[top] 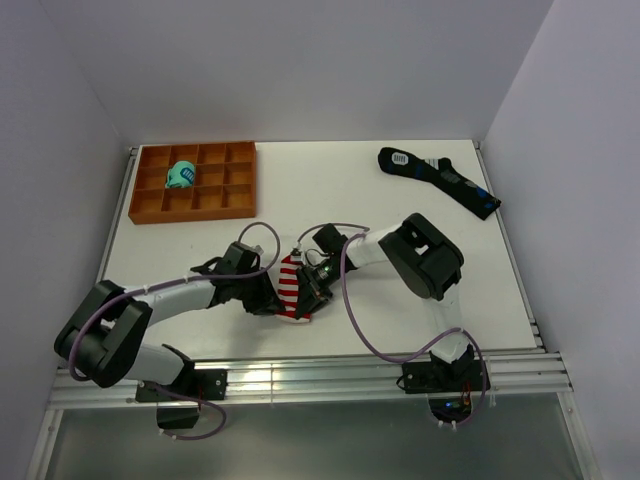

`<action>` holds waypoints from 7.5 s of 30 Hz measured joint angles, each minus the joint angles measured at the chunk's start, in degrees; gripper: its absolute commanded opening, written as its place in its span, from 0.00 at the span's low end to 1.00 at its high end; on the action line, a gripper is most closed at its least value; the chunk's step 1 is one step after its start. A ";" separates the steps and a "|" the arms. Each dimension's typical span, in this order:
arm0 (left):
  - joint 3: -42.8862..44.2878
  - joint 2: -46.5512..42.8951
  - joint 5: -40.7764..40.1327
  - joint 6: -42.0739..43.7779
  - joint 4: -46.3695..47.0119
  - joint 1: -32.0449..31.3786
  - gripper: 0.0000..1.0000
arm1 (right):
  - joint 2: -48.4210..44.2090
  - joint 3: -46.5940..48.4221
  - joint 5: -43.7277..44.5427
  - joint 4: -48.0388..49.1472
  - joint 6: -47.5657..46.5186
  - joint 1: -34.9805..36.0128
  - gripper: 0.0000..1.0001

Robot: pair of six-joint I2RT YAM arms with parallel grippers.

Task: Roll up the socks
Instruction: Roll the sock at the center of the board.

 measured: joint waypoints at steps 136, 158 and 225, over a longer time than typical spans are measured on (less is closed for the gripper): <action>20.65 13.62 5.95 13.62 -20.87 16.15 0.44 | -15.96 -12.90 36.89 28.74 -3.41 12.83 0.18; 3.08 -4.96 4.39 8.04 -5.95 18.51 0.52 | -4.39 0.98 18.05 16.94 4.17 6.43 0.18; -4.24 -2.47 0.42 0.02 4.59 9.01 0.10 | 5.31 9.20 1.14 1.03 9.40 2.36 0.26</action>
